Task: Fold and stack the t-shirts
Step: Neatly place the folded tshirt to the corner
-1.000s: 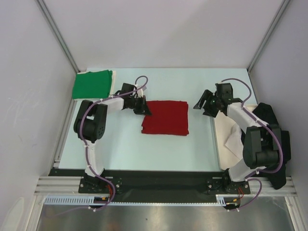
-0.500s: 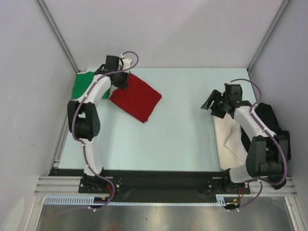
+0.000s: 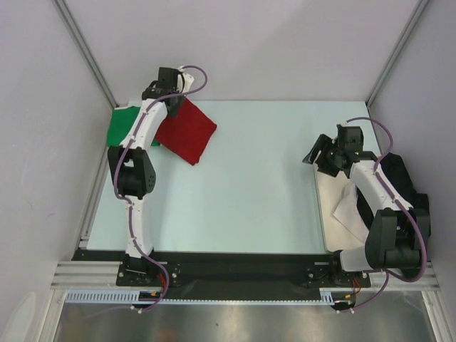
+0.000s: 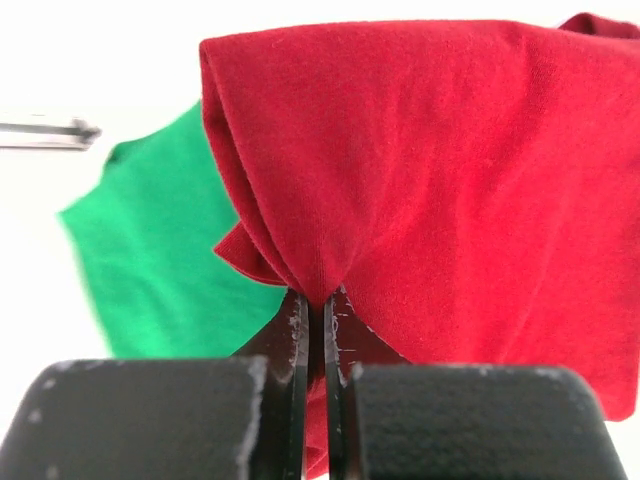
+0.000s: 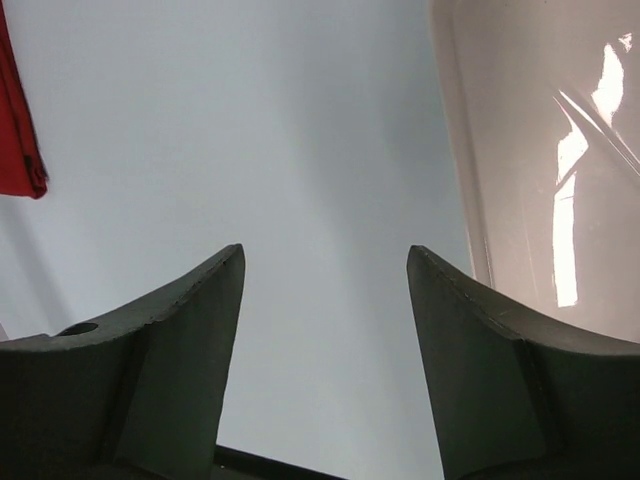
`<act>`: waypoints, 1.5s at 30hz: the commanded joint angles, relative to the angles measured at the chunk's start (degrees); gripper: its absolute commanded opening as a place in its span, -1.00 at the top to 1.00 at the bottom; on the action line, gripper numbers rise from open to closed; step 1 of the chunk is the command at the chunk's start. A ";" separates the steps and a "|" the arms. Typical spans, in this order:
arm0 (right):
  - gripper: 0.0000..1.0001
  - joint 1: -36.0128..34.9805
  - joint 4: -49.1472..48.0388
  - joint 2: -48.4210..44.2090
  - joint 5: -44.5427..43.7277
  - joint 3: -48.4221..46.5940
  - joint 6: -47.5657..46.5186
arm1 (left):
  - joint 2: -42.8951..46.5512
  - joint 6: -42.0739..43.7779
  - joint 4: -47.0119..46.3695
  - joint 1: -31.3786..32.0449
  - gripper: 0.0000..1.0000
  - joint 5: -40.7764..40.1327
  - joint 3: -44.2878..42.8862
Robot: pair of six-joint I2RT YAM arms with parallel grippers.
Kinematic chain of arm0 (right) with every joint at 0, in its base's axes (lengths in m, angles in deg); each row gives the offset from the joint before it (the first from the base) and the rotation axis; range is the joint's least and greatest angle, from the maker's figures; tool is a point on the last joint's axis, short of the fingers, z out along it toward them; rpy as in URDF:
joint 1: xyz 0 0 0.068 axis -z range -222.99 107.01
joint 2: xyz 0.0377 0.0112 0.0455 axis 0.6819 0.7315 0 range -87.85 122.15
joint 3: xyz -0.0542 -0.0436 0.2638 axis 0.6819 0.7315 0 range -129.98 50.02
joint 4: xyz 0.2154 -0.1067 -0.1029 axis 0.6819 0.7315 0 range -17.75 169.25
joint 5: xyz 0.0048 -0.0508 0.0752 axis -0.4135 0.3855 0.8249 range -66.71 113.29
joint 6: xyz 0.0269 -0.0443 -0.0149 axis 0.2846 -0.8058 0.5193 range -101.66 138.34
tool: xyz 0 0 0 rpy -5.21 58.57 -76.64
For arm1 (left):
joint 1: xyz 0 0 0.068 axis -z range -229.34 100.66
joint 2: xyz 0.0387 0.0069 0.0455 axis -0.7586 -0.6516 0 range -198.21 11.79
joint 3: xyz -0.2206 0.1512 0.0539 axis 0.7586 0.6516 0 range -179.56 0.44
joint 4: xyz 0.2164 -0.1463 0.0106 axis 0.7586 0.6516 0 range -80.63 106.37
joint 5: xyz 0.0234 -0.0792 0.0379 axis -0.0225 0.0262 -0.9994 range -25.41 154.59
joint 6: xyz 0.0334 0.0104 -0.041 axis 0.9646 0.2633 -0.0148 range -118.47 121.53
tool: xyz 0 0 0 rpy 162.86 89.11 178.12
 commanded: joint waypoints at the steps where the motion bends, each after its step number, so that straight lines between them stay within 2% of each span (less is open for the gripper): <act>1: -0.42 0.21 0.32 -1.35 -1.09 0.80 -1.08 | 0.22 5.16 -3.29 -0.12 0.99 -7.62 -6.20; 5: -0.42 0.21 0.24 -2.05 -1.00 1.33 -0.81 | -0.57 5.96 -3.65 -1.34 1.00 -9.12 -8.92; 21: -0.42 0.21 0.85 -3.28 -2.41 2.30 -0.81 | 5.93 3.50 -7.34 -8.82 0.99 -4.11 -8.22; 26: -0.42 0.21 1.29 -3.63 -3.20 2.30 -1.16 | 6.11 0.52 -7.43 -13.03 0.99 -0.69 -5.95; 34: -0.42 0.21 1.82 -3.81 -3.20 1.94 -1.34 | 2.24 -1.34 -10.24 -18.48 0.99 1.16 -5.06; 40: -0.42 0.20 2.43 -3.89 -3.38 1.42 -1.34 | -1.71 -0.20 -13.58 -20.24 0.99 -0.07 -5.24; 45: -0.42 0.21 4.37 -3.63 -5.04 -0.25 -2.13 | -5.04 1.56 -15.33 -20.51 0.99 2.75 -3.21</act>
